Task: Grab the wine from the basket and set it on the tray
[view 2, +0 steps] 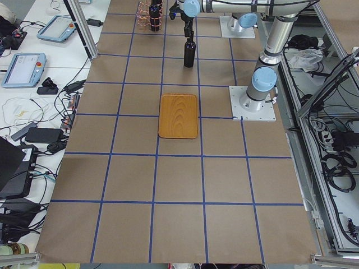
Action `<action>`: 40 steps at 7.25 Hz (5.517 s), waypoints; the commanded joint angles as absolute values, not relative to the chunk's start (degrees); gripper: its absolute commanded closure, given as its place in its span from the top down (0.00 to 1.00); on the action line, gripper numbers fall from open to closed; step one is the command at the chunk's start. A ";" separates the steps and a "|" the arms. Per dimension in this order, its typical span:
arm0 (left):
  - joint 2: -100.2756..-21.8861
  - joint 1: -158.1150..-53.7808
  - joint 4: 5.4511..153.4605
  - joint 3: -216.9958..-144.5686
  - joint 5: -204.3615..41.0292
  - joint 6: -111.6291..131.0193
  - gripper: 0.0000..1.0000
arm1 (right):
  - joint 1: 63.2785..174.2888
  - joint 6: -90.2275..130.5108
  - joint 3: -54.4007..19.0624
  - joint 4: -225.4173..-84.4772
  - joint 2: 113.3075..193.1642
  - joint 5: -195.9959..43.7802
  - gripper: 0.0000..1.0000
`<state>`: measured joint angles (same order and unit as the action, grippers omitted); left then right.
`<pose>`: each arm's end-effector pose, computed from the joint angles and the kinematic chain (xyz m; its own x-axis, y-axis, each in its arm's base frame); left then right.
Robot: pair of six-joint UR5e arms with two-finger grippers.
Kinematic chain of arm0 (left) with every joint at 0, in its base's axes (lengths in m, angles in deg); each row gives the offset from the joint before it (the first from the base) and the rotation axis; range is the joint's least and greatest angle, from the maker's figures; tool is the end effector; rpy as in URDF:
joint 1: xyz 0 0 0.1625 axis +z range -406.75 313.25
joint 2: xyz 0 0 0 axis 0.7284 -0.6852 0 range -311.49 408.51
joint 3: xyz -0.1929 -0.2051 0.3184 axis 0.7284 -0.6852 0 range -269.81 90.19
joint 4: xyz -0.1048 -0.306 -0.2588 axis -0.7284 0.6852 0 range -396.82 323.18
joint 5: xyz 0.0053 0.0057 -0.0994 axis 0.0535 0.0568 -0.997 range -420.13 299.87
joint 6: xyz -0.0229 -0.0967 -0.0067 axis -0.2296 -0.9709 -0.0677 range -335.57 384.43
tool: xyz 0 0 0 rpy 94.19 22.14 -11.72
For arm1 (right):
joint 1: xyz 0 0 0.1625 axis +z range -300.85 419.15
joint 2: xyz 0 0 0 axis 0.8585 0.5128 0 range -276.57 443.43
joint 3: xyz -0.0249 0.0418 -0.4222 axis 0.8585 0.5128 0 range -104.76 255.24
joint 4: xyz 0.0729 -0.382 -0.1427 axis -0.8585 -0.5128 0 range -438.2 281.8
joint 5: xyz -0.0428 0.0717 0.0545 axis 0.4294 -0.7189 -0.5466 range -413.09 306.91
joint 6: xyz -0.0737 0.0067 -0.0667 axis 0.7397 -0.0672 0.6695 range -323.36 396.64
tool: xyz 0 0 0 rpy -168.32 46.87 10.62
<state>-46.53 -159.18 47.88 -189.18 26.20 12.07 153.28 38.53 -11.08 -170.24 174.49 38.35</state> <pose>-0.3198 -0.4088 0.3743 -0.9855 0.1675 0.0279 0.1698 0.9710 0.1683 0.1660 -0.4831 0.5327 -0.9944 -0.1016 0.0287 -0.1043 0.9876 -0.1173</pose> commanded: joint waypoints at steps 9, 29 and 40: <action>-44.40 -156.98 53.23 -185.81 26.96 12.82 0.00 | 153.11 40.07 -11.16 -167.85 174.40 35.95 1.00; -46.15 -110.91 52.21 -187.11 34.53 51.59 1.00 | 152.14 39.02 -13.09 -167.94 174.48 36.21 1.00; -38.33 -133.32 52.64 -180.16 26.96 30.14 1.00 | 150.21 38.93 -13.09 -168.02 174.48 37.00 1.00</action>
<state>-39.52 -132.28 52.25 -179.72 27.72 30.08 150.74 38.98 -13.09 -167.97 174.42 36.92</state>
